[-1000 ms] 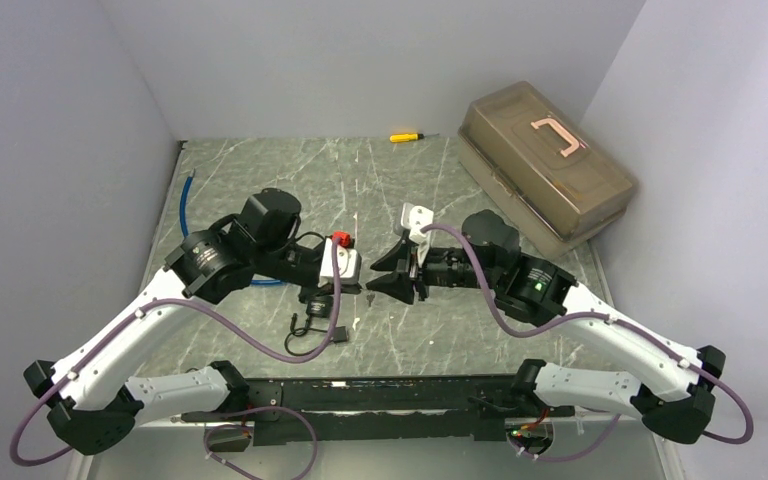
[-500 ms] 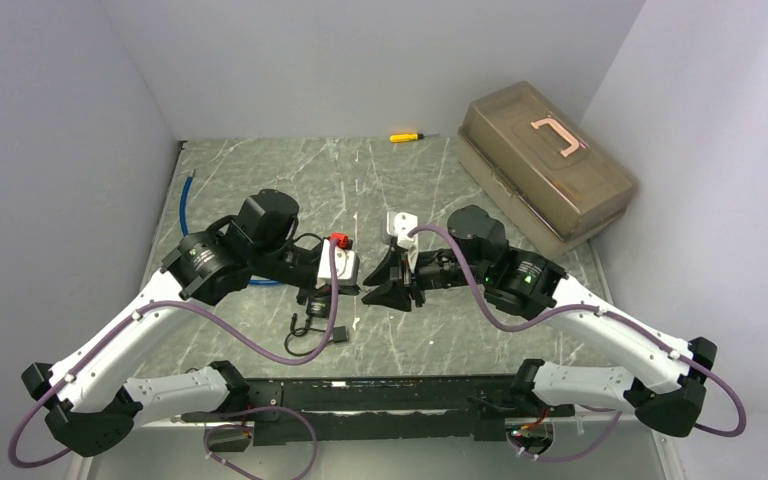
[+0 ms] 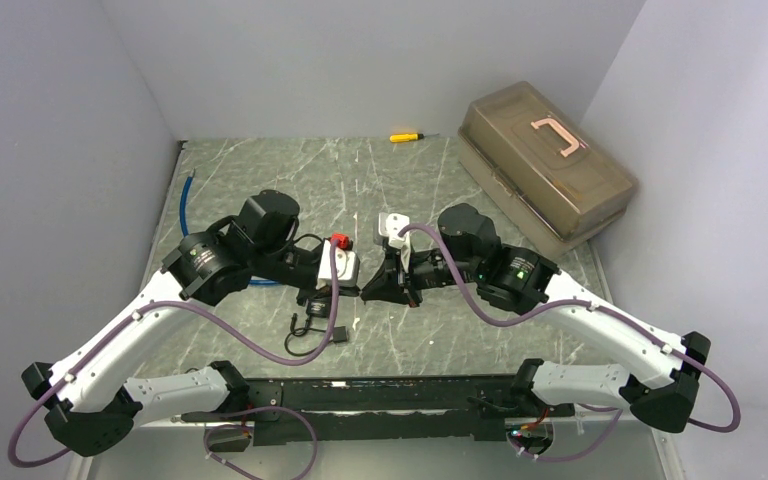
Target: Unlock with the key
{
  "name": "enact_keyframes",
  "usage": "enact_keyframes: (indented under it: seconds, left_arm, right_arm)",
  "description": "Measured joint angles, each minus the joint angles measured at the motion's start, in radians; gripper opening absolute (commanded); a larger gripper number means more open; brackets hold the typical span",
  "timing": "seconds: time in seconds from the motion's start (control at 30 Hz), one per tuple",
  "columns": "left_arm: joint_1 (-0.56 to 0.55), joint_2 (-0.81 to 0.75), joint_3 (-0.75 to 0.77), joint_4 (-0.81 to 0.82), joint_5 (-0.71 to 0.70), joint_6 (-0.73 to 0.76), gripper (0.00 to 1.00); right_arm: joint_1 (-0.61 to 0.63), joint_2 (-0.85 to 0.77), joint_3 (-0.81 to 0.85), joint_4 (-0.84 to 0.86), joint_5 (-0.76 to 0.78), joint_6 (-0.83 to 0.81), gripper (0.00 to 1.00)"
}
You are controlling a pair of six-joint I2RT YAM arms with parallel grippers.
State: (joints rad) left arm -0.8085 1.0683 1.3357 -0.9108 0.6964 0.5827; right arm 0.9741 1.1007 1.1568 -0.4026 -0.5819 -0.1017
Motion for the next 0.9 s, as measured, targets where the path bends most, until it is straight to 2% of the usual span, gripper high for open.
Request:
enact_keyframes:
  seconds: [0.1,0.2,0.3,0.43,0.47,0.5,0.53,0.57,0.67,0.73,0.83,0.9]
  left_arm:
    - [0.0,0.0,0.0,0.0,-0.002,0.0,0.01]
    - [0.0,0.0,0.0,0.004,-0.005,0.0,0.13]
    - [0.0,0.0,0.0,0.009,-0.011,0.0,0.15]
    - [0.0,0.0,0.006,0.005,-0.026,0.0,0.27]
    - [0.0,0.001,0.01,0.005,-0.031,0.001,0.32]
    - [0.0,0.001,0.017,0.003,-0.035,0.0,0.43]
    - [0.0,0.001,0.023,0.003,-0.039,0.001,0.62]
    - [0.0,0.002,0.028,0.003,-0.042,0.001,0.7]
    - [0.0,0.002,0.04,0.002,-0.062,0.0,0.8]
    - [0.0,0.002,0.035,0.001,-0.088,0.001,0.97]
    - [0.0,-0.016,-0.043,0.029,-0.161,0.005,1.0]
    - [0.01,-0.033,-0.154,0.052,-0.217,0.009,0.99]
  right_arm:
    - [0.0,-0.001,0.0,-0.001,0.01,0.0,0.0]
    - [0.001,-0.004,0.0,0.0,0.027,0.003,0.0]
    - [0.001,-0.01,-0.005,0.003,0.037,0.016,0.0]
    - [0.001,-0.026,-0.038,0.008,0.052,0.042,0.0]
    - [0.001,-0.028,-0.046,0.008,0.053,0.047,0.0]
    - [0.001,-0.03,-0.056,0.009,0.052,0.056,0.0]
    - [0.0,-0.032,-0.066,0.01,0.052,0.063,0.0]
    - [0.0,-0.034,-0.073,0.013,0.052,0.071,0.0]
    - [-0.01,-0.043,-0.1,0.026,0.045,0.106,0.0]
    - [-0.025,-0.054,-0.118,0.039,0.034,0.13,0.0]
    - [-0.053,-0.076,-0.154,0.058,0.014,0.159,0.0]
    - [-0.072,-0.093,-0.183,0.067,0.003,0.179,0.0]
